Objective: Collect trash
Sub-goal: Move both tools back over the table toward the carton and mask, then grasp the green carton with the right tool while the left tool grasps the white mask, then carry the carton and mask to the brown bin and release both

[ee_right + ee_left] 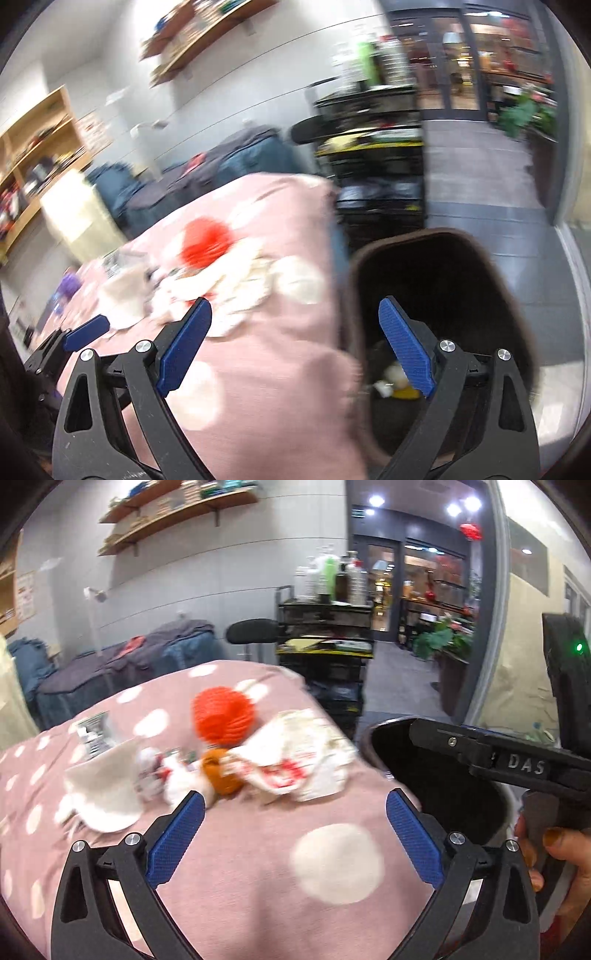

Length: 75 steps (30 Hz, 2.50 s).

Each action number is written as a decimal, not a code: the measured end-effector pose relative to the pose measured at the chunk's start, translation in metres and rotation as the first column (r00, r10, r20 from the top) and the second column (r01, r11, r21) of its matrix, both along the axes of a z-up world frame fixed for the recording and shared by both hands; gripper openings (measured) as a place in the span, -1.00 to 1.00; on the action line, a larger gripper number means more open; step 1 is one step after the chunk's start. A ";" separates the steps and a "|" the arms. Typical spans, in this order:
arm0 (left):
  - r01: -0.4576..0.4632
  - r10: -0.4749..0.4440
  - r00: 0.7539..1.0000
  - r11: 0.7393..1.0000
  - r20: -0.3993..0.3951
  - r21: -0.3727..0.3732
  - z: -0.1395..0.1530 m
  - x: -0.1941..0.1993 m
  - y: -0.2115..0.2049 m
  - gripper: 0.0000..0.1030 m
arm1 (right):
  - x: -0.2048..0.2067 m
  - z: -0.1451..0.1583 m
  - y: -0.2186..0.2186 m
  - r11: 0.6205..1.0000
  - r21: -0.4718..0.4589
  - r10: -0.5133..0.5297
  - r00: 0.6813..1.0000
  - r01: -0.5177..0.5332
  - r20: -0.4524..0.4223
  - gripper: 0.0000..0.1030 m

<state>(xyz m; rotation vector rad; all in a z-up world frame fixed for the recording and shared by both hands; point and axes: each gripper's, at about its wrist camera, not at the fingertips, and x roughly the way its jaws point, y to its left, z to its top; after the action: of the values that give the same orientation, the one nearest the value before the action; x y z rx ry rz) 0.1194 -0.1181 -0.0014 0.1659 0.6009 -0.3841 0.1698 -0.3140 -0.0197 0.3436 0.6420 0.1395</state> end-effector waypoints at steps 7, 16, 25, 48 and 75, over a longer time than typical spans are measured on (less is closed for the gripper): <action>-0.180 0.180 0.984 0.984 0.005 -0.001 -0.002 0.005 0.080 0.88 | 0.038 0.016 0.076 0.981 -0.013 0.191 0.982 -0.191 0.000 0.76; -0.346 0.346 0.938 0.938 -0.016 0.006 -0.013 0.006 0.163 0.88 | 0.095 0.023 0.178 0.912 0.013 0.411 0.909 -0.411 -0.075 0.76; -0.407 0.405 0.911 0.913 -0.082 -0.018 -0.030 0.013 0.203 0.88 | 0.157 0.022 0.255 0.885 -0.016 0.458 0.878 -0.464 -0.142 0.76; -0.327 0.277 0.930 0.925 -0.243 -0.197 -0.040 0.114 0.211 0.32 | 0.187 0.019 0.293 0.894 -0.155 0.407 0.906 -0.421 -0.112 -0.04; -0.193 0.200 0.980 0.939 -0.004 -0.285 0.026 0.030 0.156 -0.90 | 0.034 0.059 0.091 0.985 -0.052 0.170 0.975 -0.164 0.143 -0.04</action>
<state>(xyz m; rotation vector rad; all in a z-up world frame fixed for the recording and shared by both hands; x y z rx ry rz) 0.1494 0.0375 0.0247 -0.1644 0.5259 -0.2699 0.2038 -0.2226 0.0392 0.2379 0.5262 0.3099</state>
